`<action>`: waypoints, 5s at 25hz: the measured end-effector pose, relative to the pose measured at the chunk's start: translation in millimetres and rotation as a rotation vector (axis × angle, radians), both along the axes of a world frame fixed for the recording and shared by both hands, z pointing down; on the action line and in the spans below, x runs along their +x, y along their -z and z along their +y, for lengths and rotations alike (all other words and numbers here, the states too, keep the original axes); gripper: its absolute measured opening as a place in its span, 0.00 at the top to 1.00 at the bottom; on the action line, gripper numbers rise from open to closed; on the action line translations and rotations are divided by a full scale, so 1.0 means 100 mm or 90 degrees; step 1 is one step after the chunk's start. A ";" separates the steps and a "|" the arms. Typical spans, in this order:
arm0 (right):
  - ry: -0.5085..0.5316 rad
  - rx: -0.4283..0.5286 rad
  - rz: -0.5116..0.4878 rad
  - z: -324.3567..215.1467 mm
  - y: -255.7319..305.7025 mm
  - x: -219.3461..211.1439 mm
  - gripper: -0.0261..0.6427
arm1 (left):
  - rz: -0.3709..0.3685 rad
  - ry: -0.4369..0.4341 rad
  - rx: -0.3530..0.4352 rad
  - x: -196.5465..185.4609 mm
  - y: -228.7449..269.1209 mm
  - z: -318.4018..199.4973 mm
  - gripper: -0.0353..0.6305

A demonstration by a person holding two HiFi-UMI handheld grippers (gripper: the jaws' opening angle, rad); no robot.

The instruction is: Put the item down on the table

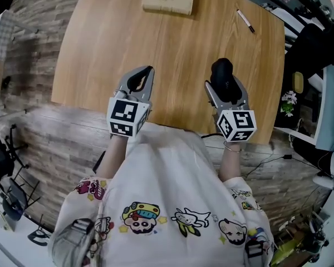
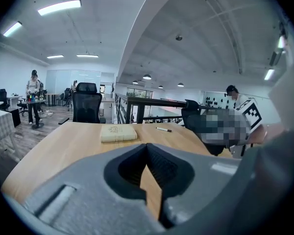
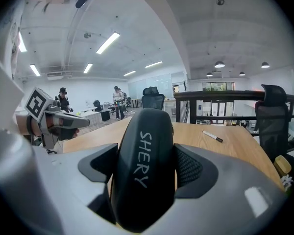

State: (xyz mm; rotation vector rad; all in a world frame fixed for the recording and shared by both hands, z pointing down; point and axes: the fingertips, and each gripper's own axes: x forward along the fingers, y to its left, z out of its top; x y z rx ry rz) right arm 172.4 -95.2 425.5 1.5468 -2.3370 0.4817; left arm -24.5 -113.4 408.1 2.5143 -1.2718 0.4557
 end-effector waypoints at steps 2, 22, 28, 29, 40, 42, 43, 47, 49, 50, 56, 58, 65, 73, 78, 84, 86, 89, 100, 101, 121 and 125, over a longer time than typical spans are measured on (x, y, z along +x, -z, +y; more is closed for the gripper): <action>-0.002 -0.006 0.006 0.01 -0.04 -0.03 0.42 | 0.000 -0.006 -0.001 -0.03 -0.02 -0.01 0.95; 0.034 -0.041 0.055 -0.16 -0.34 -0.42 0.42 | 0.012 -0.030 -0.023 -0.14 -0.15 -0.08 0.95; 0.059 -0.069 0.075 -0.20 -0.58 -0.51 0.42 | 0.011 -0.036 -0.040 -0.12 -0.26 -0.10 0.95; 0.064 -0.073 0.078 -0.20 -0.62 -0.53 0.42 | 0.010 -0.037 -0.042 -0.12 -0.28 -0.09 0.95; 0.140 -0.121 0.129 -0.19 -1.06 -0.79 0.42 | 0.004 -0.044 -0.064 -0.16 -0.44 -0.11 0.95; 0.153 -0.130 0.137 -0.18 -1.14 -0.83 0.42 | 0.006 -0.046 -0.069 -0.15 -0.46 -0.10 0.95; 0.159 -0.133 0.141 -0.18 -1.18 -0.85 0.42 | 0.007 -0.047 -0.072 -0.16 -0.47 -0.09 0.95; 0.174 -0.147 0.158 -0.19 -1.32 -0.91 0.42 | 0.004 -0.053 -0.079 -0.18 -0.52 -0.06 0.95; 0.181 -0.154 0.166 -0.19 -1.38 -0.93 0.42 | 0.004 -0.054 -0.083 -0.19 -0.55 -0.04 0.95; 0.185 -0.157 0.171 -0.19 -1.41 -0.95 0.42 | 0.004 -0.054 -0.085 -0.20 -0.57 -0.03 0.95; 0.213 -0.174 0.215 -0.16 -1.58 -1.03 0.42 | 0.004 -0.056 -0.093 -0.25 -0.64 0.01 0.95; 0.221 -0.178 0.229 -0.16 -1.62 -1.04 0.42 | 0.006 -0.055 -0.096 -0.25 -0.66 0.02 0.95; 0.231 -0.189 0.253 -0.17 -1.71 -1.11 0.41 | 0.016 -0.051 -0.107 -0.27 -0.71 0.05 0.95; 0.235 -0.206 0.272 -0.14 -1.81 -1.14 0.41 | 0.015 -0.048 -0.101 -0.33 -0.74 0.06 0.95; 0.231 -0.209 0.263 -0.15 -1.81 -1.11 0.41 | 0.018 -0.044 -0.107 -0.32 -0.76 0.06 0.95; 0.235 -0.237 0.246 -0.14 -1.83 -1.16 0.39 | 0.019 -0.049 -0.107 -0.33 -0.76 0.07 0.95; 0.235 -0.238 0.241 -0.14 -1.83 -1.16 0.38 | 0.018 -0.050 -0.106 -0.31 -0.76 0.07 0.95; 0.233 -0.235 0.231 -0.14 -1.80 -1.15 0.36 | 0.017 -0.051 -0.103 -0.28 -0.75 0.07 0.95; 0.206 -0.199 0.214 -0.13 -1.56 -1.08 0.34 | 0.019 -0.053 -0.084 -0.22 -0.64 0.04 0.95; 0.204 -0.196 0.213 -0.13 -1.53 -1.06 0.34 | 0.019 -0.053 -0.081 -0.21 -0.62 0.04 0.95; 0.113 -0.084 0.143 -0.17 -0.63 -0.67 0.42 | 0.029 -0.062 -0.002 -0.08 -0.11 -0.08 0.95; 0.095 -0.038 0.141 -0.19 -0.31 -0.57 0.48 | 0.031 -0.075 0.012 -0.01 -0.02 -0.11 0.95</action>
